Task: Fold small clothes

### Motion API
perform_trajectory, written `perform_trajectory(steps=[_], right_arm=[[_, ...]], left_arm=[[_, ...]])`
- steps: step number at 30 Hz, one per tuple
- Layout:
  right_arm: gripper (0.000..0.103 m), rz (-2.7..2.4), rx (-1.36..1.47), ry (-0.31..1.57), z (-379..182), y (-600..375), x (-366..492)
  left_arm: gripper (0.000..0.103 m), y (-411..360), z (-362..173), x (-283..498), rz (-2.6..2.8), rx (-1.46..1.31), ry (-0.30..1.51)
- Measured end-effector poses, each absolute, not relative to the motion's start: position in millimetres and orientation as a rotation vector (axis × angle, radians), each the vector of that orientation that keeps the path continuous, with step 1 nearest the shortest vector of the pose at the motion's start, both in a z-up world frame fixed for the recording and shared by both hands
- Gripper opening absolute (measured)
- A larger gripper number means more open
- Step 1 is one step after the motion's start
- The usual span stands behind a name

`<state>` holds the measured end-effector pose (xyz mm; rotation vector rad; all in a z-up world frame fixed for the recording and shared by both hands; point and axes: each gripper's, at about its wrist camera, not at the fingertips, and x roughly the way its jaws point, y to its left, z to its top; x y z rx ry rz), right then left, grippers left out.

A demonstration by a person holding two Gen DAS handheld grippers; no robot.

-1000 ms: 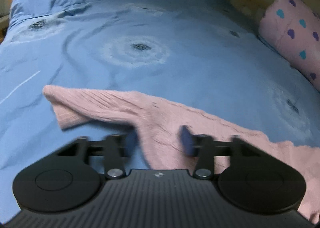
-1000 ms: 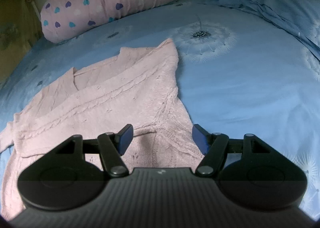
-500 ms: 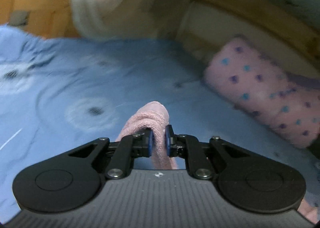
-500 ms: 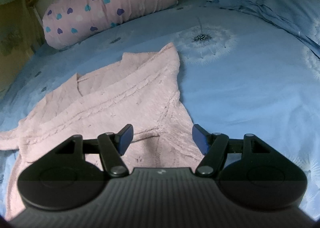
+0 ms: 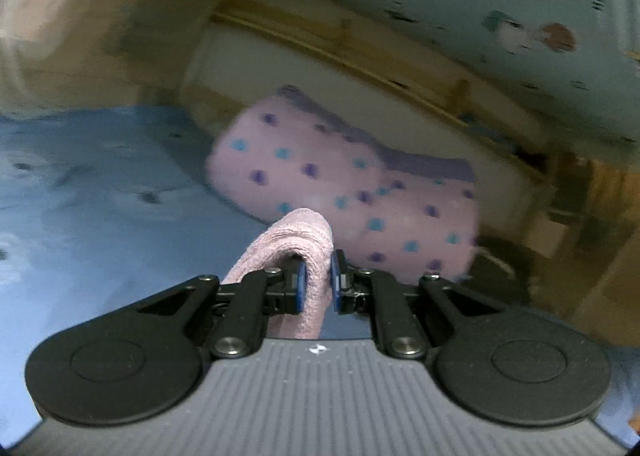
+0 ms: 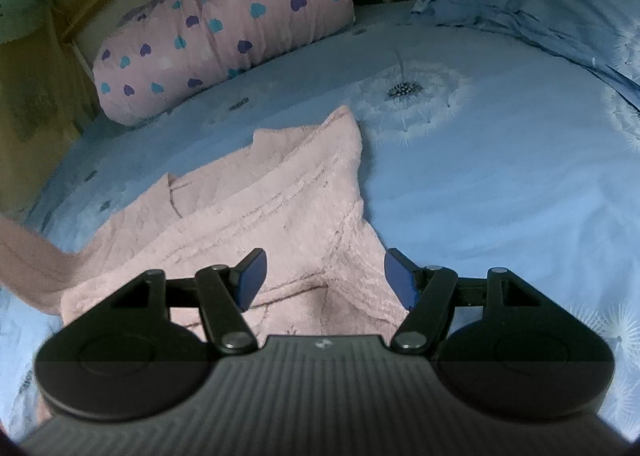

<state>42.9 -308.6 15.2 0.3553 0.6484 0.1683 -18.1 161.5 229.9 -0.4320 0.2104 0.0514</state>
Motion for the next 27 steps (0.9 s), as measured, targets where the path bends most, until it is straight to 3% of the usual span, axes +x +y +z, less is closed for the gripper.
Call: perform_trajectory(steps=[6,12,18,23,26,27], right_arm=[[0.068,0.172,0.383,0.625,20,-316,40],[0.068,0.16,0.377,0.602,25,-320,36],[0.068,0.155,0.371,0.586,28,-322,34],[0.068,0.164,0.361,0.594,27,-320,35],[0.068,0.17,0.348,0.602,27,-316,35],[0.068,0.173,0.345,0.606,27,-315,36]], left_arm=[[0.015,71,218,2,-0.089,-0.394,0.281],[0.015,-3,157,27,-0.165,-0.345,0.477],[0.015,-32,81,34,-0.209,-0.319,0.653],[0.017,-44,48,30,-0.251,-0.267,0.741],[0.034,-43,37,20,-0.274,-0.214,0.792],[0.047,-42,37,20,-0.272,-0.201,0.799]])
